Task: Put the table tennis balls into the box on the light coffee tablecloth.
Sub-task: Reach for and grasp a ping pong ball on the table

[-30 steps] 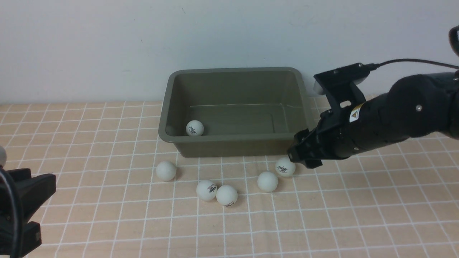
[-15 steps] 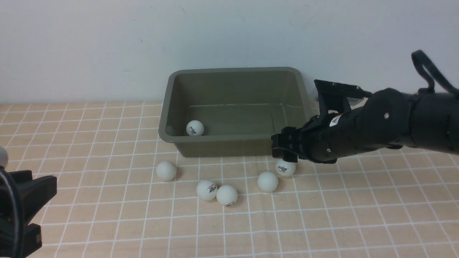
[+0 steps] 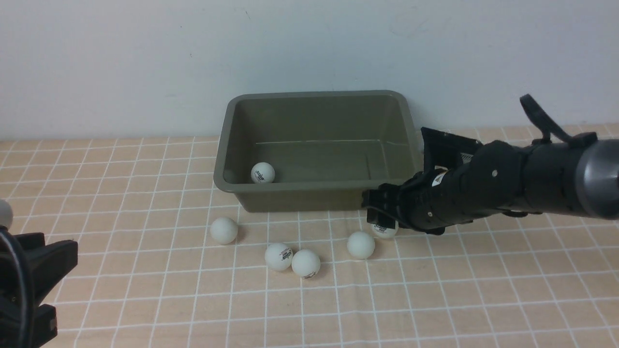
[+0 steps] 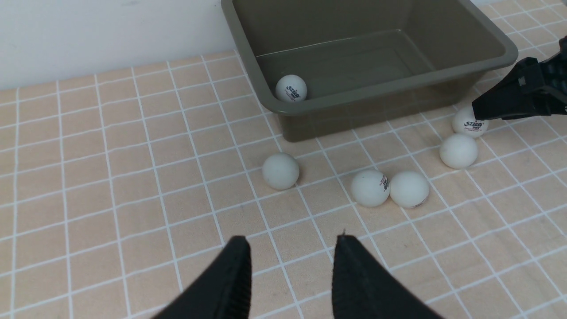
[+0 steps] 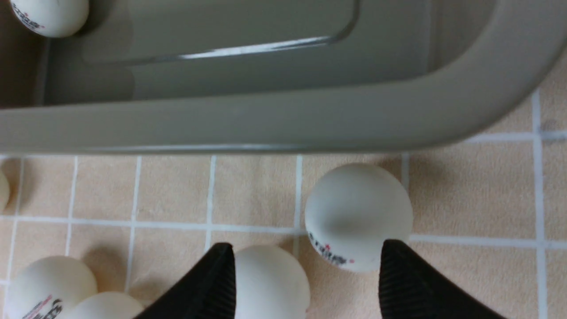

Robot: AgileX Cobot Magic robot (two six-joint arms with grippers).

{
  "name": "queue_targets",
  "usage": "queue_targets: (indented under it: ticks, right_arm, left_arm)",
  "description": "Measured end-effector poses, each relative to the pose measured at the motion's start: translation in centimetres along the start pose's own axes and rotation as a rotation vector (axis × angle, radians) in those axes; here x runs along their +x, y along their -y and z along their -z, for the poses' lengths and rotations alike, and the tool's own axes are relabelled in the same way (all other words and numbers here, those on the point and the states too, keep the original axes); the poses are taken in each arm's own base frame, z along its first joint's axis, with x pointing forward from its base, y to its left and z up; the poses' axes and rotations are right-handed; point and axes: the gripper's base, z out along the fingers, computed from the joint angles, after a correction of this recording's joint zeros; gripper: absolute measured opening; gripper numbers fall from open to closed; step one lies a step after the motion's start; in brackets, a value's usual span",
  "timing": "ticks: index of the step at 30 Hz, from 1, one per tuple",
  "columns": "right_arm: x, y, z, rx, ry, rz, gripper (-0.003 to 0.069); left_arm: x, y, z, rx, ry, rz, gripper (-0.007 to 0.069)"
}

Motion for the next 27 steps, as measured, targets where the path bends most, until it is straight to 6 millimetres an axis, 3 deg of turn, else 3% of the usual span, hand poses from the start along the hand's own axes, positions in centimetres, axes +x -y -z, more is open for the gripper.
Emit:
queue_targets:
  ticks: [27]
  right_arm:
    - [0.6,1.2,-3.0,0.040,0.033,-0.029,0.0405]
  left_arm:
    - [0.1,0.1,0.0,0.006,-0.014,0.000,0.0206]
